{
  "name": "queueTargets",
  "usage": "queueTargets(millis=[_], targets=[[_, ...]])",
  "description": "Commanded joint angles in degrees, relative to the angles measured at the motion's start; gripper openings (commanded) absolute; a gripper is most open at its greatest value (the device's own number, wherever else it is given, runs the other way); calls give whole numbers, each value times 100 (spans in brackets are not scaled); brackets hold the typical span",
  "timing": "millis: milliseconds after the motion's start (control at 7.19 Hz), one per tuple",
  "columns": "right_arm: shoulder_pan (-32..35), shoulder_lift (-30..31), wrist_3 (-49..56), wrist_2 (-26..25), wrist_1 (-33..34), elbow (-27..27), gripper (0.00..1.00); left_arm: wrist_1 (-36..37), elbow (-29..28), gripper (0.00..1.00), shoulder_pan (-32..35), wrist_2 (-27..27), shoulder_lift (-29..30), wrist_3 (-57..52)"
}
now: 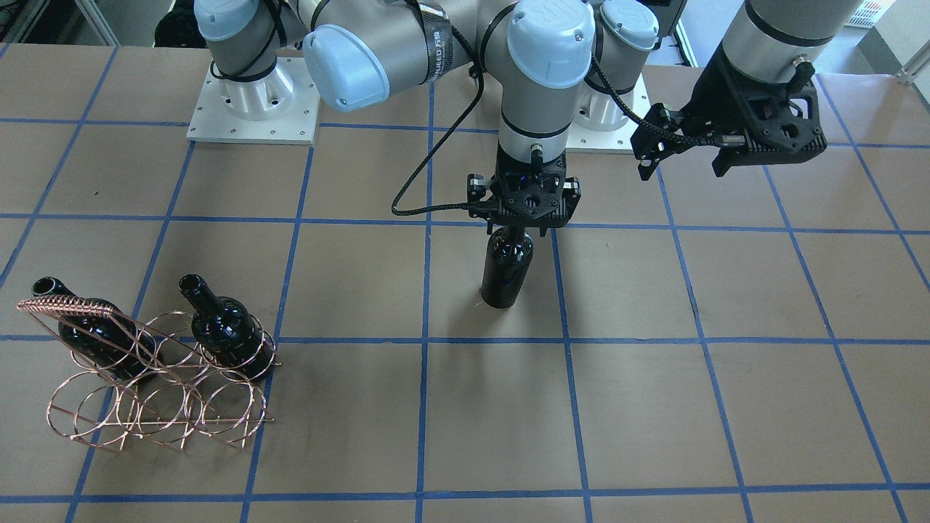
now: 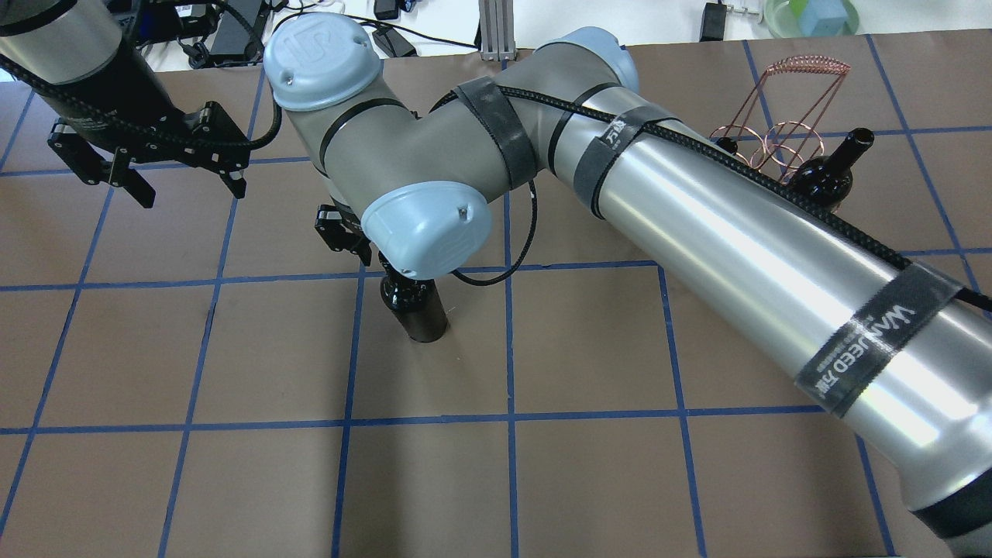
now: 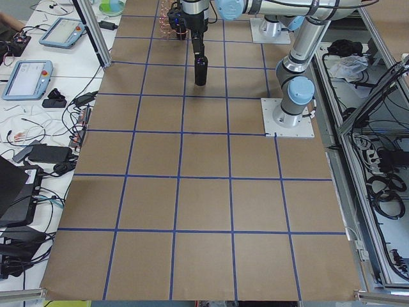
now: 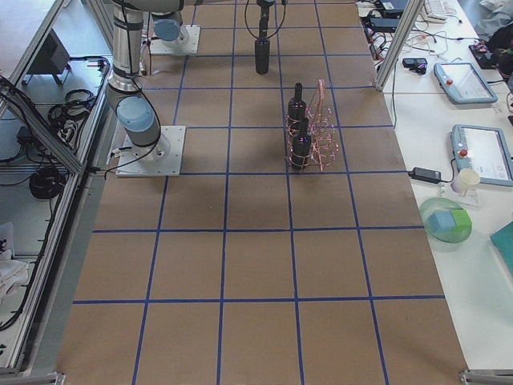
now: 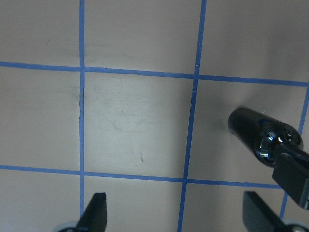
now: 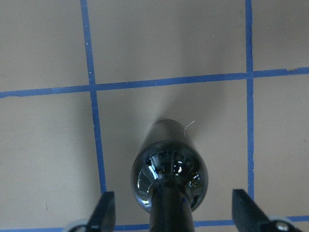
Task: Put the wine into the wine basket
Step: 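Lower the right gripper and close it on the bottle neck, then lift the bottle with the right gripper and carry it toward the copper rack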
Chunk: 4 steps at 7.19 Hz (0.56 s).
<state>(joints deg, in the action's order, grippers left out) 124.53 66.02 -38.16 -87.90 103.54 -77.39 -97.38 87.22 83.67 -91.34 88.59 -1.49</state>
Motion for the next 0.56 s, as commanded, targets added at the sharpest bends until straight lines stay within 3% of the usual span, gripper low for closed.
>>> queueTargets(millis=[0, 417], targets=[[1, -19, 27, 227, -9, -4, 41, 0, 6, 100, -9, 2, 0, 0], [-8, -10, 62, 229, -9, -4, 38, 0, 6, 100, 0, -6, 0, 0]])
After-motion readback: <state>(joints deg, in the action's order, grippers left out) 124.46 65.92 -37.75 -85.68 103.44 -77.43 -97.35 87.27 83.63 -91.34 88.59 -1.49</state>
